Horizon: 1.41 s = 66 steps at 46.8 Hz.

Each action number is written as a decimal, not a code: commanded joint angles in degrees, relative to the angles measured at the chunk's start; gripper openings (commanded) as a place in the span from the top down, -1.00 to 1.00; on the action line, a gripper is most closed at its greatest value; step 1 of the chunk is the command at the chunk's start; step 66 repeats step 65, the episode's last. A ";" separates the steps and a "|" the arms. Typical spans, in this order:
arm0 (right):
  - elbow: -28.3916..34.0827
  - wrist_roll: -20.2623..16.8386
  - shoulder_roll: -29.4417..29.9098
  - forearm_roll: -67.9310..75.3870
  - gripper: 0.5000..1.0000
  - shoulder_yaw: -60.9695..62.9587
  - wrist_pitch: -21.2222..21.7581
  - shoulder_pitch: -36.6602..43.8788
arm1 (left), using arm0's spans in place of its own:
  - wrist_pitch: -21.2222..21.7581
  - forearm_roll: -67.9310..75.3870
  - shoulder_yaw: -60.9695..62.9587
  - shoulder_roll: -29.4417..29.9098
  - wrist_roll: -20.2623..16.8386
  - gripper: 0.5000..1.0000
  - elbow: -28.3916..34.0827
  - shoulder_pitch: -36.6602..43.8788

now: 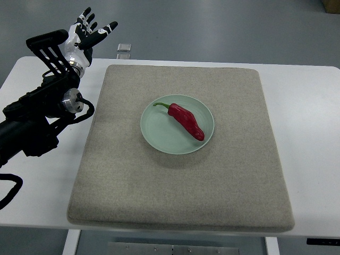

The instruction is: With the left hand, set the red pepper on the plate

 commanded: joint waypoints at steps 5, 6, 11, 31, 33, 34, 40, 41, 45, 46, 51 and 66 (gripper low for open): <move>0.04 0.02 0.00 0.00 -0.73 0.01 0.00 -0.02 | -0.90 -5.39 -0.11 -2.00 4.45 -0.97 3.64 -0.01; -0.05 0.02 0.00 0.00 -0.73 0.01 0.00 -0.02 | -1.25 -6.10 -0.11 -2.26 4.80 -0.97 3.99 -0.01; 0.04 0.02 0.00 0.00 -0.73 0.01 0.00 -0.02 | -3.18 -9.35 -1.16 -2.62 5.59 -0.97 5.22 -0.01; 0.04 0.02 0.00 0.00 -0.73 0.01 0.00 -0.02 | -10.12 -10.50 -2.66 -2.62 6.03 -0.98 7.07 -0.01; 0.04 0.02 0.00 0.00 -0.73 0.01 0.00 -0.02 | -10.65 -10.41 -2.66 -2.62 6.03 -0.98 7.25 -0.01; 0.04 0.02 0.00 0.00 -0.73 0.01 0.00 -0.02 | -10.74 -10.41 -2.66 -2.71 5.95 -0.98 7.25 -0.01; 0.04 0.02 0.00 0.00 -0.73 0.01 0.00 -0.02 | -11.09 -10.41 -2.66 -2.62 5.94 -0.98 7.25 -0.01; 0.04 -0.07 0.00 0.00 -0.73 0.01 0.00 -0.02 | -11.18 -10.41 -2.66 -2.62 5.94 -0.98 7.25 -0.01; 0.04 0.02 0.00 0.00 -0.73 0.10 0.00 0.07 | -11.36 -10.41 -2.66 -2.71 5.94 -0.98 7.25 -0.01; 0.04 -0.07 0.00 0.00 -0.73 0.10 0.00 0.16 | -11.36 -10.41 -2.66 -2.71 5.94 -0.98 7.25 -0.01; 0.04 -0.07 0.00 0.00 -0.73 0.10 0.09 0.33 | -11.36 -10.32 -2.66 -2.62 5.86 -0.98 7.25 -0.01; 0.04 -0.25 0.00 0.00 -0.73 0.01 0.00 0.24 | -11.36 -10.06 -2.66 -2.97 5.68 -0.98 7.33 -0.01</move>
